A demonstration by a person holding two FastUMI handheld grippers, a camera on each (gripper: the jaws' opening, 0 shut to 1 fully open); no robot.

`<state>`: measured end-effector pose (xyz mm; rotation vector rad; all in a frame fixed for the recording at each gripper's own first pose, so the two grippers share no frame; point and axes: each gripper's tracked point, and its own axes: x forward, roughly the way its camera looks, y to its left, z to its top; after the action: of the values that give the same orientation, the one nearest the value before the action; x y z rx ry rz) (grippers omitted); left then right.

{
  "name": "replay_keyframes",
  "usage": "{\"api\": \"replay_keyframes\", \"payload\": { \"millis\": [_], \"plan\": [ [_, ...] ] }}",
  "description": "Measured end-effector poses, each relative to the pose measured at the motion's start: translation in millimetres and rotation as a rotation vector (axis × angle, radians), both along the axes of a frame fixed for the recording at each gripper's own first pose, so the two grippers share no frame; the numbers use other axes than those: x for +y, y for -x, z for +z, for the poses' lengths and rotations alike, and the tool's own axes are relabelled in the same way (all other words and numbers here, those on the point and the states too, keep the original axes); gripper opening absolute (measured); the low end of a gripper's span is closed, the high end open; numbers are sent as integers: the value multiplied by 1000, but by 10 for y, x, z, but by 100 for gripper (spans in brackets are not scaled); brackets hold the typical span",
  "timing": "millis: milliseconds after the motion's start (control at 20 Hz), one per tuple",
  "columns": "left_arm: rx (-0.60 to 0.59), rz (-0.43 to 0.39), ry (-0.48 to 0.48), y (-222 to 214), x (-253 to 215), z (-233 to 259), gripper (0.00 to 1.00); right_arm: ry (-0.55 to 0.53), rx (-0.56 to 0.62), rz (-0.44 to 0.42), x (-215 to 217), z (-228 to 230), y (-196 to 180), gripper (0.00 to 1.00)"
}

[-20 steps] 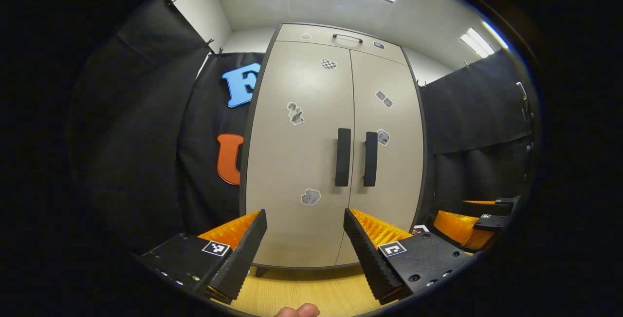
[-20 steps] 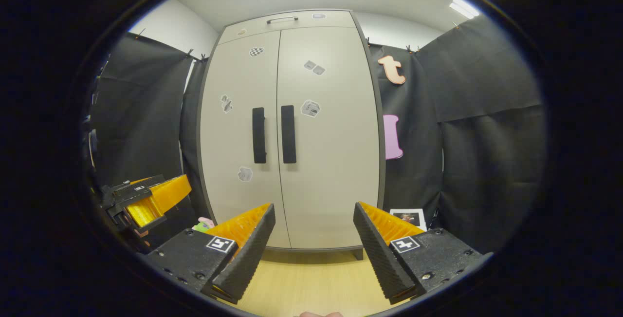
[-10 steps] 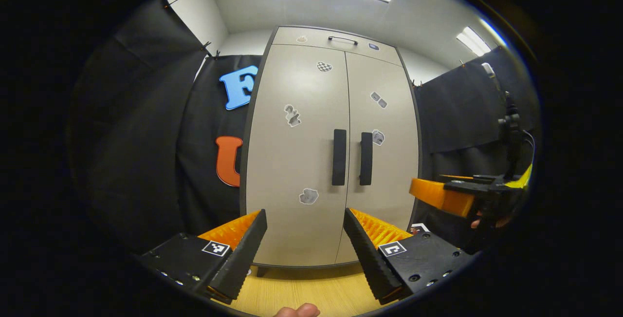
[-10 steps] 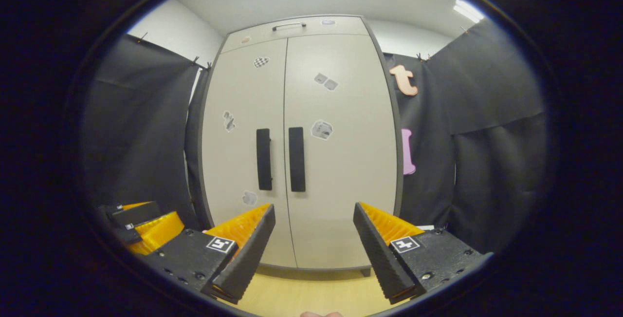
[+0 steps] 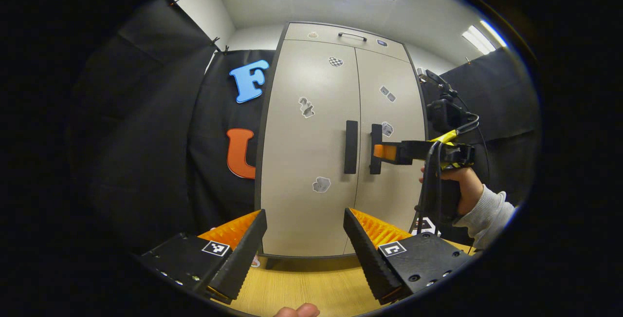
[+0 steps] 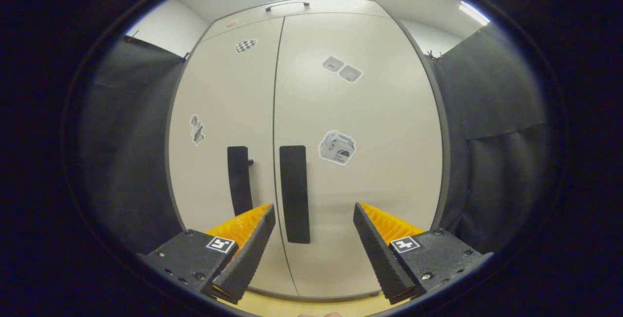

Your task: Open the right door of the double-door shoe cabinet with the right hand, and open the left door with the left hand.

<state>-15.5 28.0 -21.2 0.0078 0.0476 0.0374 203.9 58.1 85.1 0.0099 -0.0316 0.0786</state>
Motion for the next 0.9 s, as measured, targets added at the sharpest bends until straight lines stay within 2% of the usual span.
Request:
{"api": "replay_keyframes", "payload": {
  "millis": [250, 400, 500, 900],
  "plan": [
    [8, 38, 6, -23, 150, -26, 95, 5, 11, -26, 98, 62, -254, 100],
    [14, 44, 9, -48, 188, -57, 95, 38, 5, -74, 40, 114, -354, 100],
    [12, 47, 9, -73, 197, -59, 95, 41, 2, -65, 62, 127, -408, 100],
    [17, 43, 22, -164, 206, -86, 95, 41, -18, -88, 34, 136, -424, 99]
  ]
}}
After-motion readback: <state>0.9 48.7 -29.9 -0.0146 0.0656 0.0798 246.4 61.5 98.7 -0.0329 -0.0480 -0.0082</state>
